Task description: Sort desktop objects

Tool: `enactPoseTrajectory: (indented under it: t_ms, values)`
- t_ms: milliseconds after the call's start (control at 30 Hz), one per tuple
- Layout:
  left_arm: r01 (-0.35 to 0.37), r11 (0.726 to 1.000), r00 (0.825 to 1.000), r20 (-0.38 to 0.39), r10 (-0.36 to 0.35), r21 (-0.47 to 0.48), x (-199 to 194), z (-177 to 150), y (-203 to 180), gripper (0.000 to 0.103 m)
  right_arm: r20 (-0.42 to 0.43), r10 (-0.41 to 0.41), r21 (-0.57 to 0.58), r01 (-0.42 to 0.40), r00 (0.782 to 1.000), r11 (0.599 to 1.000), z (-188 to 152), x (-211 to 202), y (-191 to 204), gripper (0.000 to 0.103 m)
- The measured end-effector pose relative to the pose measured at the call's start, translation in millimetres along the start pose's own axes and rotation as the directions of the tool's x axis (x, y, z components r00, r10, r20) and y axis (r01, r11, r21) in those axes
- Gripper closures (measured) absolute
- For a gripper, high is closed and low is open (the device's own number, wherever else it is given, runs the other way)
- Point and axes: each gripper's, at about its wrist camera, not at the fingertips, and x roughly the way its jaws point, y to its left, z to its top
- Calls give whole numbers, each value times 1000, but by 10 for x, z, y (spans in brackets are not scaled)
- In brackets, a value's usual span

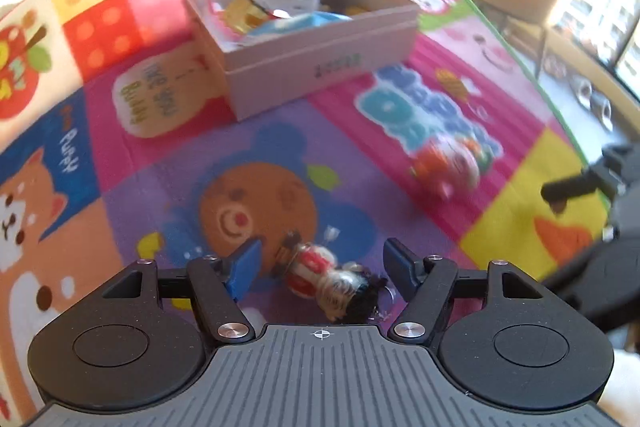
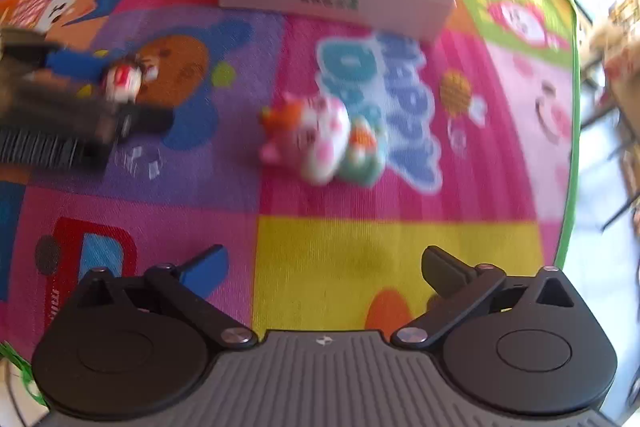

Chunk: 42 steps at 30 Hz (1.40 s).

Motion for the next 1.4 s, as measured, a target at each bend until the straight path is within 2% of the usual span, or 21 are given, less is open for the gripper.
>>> enactPoseTrajectory:
  t_ms: [33,167,367,533,633,700,800,833,900,1000,1100,1200,1400]
  values:
    - [-6,1000,1000,-7,6,3,1,-15,-6,21,-7,12,34,-12,1000,999,-18,7,-31,0]
    - [-7,1000,999,-50,6,-22,10,-59,72,14,-18,52,142,-48,999,989,-52,58,-142,0]
    - [16,997,996,-86,-23,-74,18,-117,132,8,-12,46,140,-44,999,989,-81,48,-114,0]
    - [-22,996,993,-121,12,-87,30,-166,154,8,-71,57,122,-48,996,991,25,85,-151,0]
    - [-49,995,989,-145,36,-90,17,-185,203,7,-63,55,110,-48,997,993,49,120,-146,0]
    - [-108,991,984,-148,95,-83,-14,-203,265,7,-50,51,106,-45,997,993,30,101,-131,0]
    - [-243,967,961,-154,229,-79,-45,-243,389,7,-38,44,106,-40,998,994,10,93,-113,0]
    - [-266,960,956,-158,249,-93,-56,-256,441,7,-34,42,105,-38,999,994,-9,101,-117,0]
    - [-247,956,962,-156,222,-159,-102,-277,553,7,-28,41,104,-38,999,994,-15,99,-117,0]
    - [-112,960,991,-105,88,-255,-195,-286,623,7,-23,39,98,-37,999,994,-22,96,-118,0]
    - [-25,963,998,-60,10,-270,-221,-272,536,6,-13,37,85,-36,999,996,-44,68,-115,0]
    - [-41,963,998,-60,25,-268,-151,-225,401,6,-4,39,68,-38,999,997,-48,64,-120,0]
    - [-118,902,990,-124,73,-415,-151,-199,275,7,1,46,61,-46,999,997,-54,70,-129,0]
